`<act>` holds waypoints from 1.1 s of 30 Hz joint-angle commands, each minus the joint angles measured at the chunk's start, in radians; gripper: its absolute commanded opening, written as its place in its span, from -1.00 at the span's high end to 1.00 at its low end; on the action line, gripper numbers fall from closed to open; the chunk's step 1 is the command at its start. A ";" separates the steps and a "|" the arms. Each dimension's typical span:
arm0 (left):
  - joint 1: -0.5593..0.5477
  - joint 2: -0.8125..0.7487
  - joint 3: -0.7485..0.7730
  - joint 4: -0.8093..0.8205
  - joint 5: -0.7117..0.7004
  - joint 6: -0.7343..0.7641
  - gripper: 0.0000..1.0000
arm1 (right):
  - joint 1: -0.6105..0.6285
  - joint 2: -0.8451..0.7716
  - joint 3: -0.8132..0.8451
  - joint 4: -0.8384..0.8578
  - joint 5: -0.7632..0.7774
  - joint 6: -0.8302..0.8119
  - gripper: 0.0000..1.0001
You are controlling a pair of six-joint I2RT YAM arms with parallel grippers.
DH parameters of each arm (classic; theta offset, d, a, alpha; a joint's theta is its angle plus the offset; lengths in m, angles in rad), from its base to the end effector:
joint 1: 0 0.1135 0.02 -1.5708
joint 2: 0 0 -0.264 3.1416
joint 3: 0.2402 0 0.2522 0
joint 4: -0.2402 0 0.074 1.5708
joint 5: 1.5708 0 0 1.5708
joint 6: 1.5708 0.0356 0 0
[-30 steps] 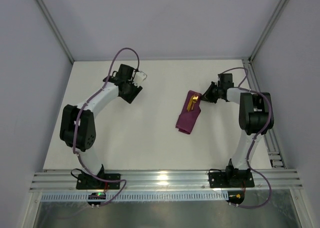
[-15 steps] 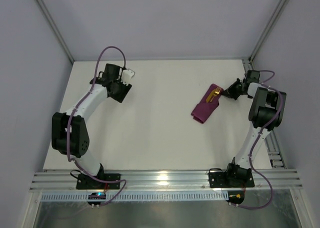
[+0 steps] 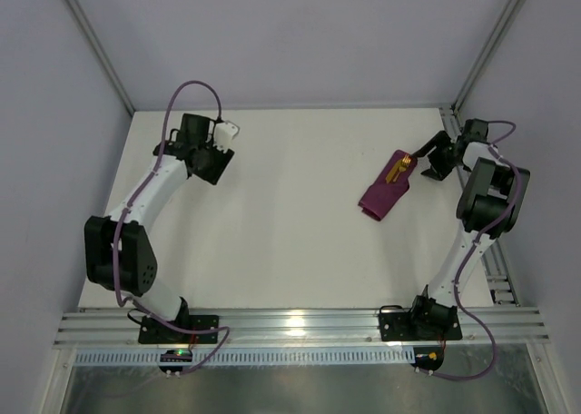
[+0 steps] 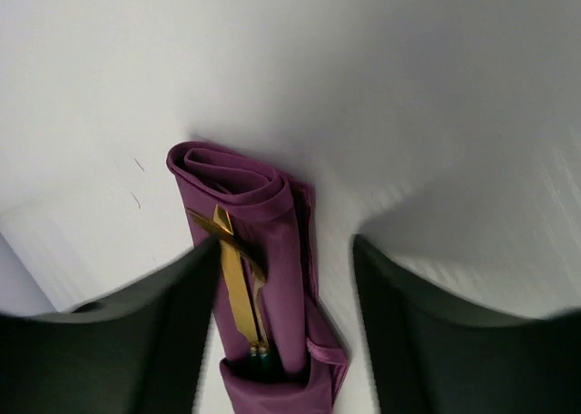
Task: Fold the napkin into a case and place the utensils inside
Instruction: Place the smaller rectangle-folded napkin at the corner of the board, then reset both arms
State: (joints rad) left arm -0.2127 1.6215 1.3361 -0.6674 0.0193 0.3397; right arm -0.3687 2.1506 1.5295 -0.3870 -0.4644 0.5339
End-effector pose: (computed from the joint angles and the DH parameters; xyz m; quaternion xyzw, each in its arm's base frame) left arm 0.3408 -0.0743 0.2764 0.2626 0.9157 0.0101 0.3041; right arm 0.4304 -0.1492 0.1511 0.3503 0.8692 0.2426 0.2510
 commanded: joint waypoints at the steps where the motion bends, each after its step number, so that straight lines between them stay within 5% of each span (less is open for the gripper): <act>1: 0.004 -0.078 -0.005 -0.024 0.014 -0.002 -0.07 | -0.004 -0.133 -0.017 -0.067 0.099 -0.026 -0.51; 4: 0.007 -0.118 -0.017 -0.035 -0.007 -0.016 -0.08 | -0.006 -0.251 -0.060 -0.088 0.193 -0.038 -0.69; 5: 0.006 -0.149 -0.032 -0.037 -0.010 -0.022 -0.08 | -0.007 -0.285 -0.075 -0.090 0.219 -0.043 -0.98; 12: 0.029 -0.329 -0.155 -0.087 -0.073 -0.033 -0.15 | -0.035 -0.613 -0.261 -0.087 0.424 -0.008 -0.99; 19: 0.094 -0.554 -0.320 -0.119 -0.121 -0.013 -0.30 | -0.058 -0.958 -0.543 0.100 0.407 0.022 -0.98; 22: 0.111 -0.636 -0.373 -0.147 -0.113 -0.001 -0.34 | -0.058 -1.000 -0.575 0.221 0.196 -0.054 -0.56; 23: 0.113 -0.650 -0.383 -0.156 -0.111 0.004 -0.35 | -0.056 -0.945 -0.557 0.230 0.125 -0.070 -0.40; 24: 0.113 -0.658 -0.391 -0.158 -0.110 0.005 -0.35 | -0.056 -0.901 -0.530 0.194 0.066 -0.093 -0.01; 26: 0.113 -0.664 -0.402 -0.158 -0.113 0.004 -0.35 | -0.056 -0.756 -0.424 0.148 -0.018 -0.109 0.27; 33: 0.113 -0.575 -0.393 -0.112 -0.116 -0.025 -0.33 | -0.055 -0.506 -0.365 0.212 -0.056 -0.094 0.50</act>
State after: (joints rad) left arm -0.1040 1.0145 0.9390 -0.8101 -0.0868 0.3248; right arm -0.4259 1.6104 1.1290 -0.2092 -0.4515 0.4511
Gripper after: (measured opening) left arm 0.670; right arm 0.261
